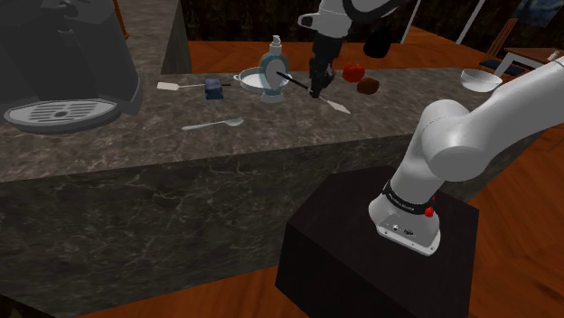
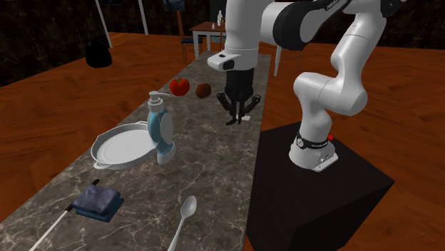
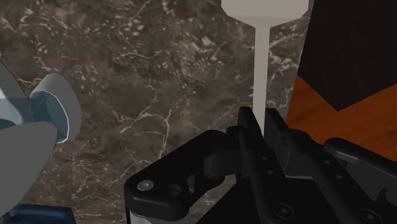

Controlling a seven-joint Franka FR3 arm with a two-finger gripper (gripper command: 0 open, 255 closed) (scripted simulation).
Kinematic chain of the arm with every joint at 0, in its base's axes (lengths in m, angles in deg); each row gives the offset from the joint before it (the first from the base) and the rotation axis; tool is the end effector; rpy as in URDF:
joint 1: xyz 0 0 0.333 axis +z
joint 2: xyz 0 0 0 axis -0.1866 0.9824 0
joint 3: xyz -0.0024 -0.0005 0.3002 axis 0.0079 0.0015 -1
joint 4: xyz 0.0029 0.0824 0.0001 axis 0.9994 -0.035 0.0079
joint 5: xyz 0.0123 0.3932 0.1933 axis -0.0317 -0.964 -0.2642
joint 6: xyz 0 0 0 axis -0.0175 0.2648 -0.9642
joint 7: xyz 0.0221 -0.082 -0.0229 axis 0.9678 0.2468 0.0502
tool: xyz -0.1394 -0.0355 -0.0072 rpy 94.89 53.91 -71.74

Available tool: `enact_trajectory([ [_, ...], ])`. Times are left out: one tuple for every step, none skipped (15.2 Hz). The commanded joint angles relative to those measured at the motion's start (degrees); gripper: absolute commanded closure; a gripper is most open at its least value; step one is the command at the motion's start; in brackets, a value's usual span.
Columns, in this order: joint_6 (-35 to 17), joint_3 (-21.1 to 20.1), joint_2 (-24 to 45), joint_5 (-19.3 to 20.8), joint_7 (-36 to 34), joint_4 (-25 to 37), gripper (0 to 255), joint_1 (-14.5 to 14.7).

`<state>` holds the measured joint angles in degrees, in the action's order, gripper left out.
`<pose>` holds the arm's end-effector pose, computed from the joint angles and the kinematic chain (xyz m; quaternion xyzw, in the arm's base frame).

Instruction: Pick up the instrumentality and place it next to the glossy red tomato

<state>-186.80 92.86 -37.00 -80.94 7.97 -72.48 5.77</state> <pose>0.4144 0.0046 0.4048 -0.8932 -0.4485 -0.0297 0.0150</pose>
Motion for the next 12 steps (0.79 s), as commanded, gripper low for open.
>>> enact_trajectory([
  [1.66,-0.24,-0.37,-0.14,-0.06,1.27,255,0.05],
  [2.47,-0.35,-0.50,-0.21,-0.08,1.95,255,0.08],
  [3.28,-0.46,-0.62,-0.28,-0.11,2.65,255,0.11],
  [3.79,-0.52,-0.68,-0.33,-0.12,3.09,255,0.13],
  [3.57,0.73,0.44,0.14,1.29,4.05,255,-0.25],
  [3.34,1.99,1.62,0.55,2.70,5.07,255,-0.58],
  [3.12,3.24,2.85,0.90,4.12,6.15,255,-0.87],
  [2.91,4.49,4.13,1.18,5.54,7.29,255,-1.11],
  [2.71,5.73,5.47,1.38,6.97,8.49,255,-1.31],
  [2.51,6.97,6.85,1.50,8.42,9.75,255,-1.48],
  [2.33,8.22,8.28,1.55,9.88,11.07,255,-1.60],
  [2.17,9.47,9.76,1.51,11.35,12.45,255,-1.68],
])
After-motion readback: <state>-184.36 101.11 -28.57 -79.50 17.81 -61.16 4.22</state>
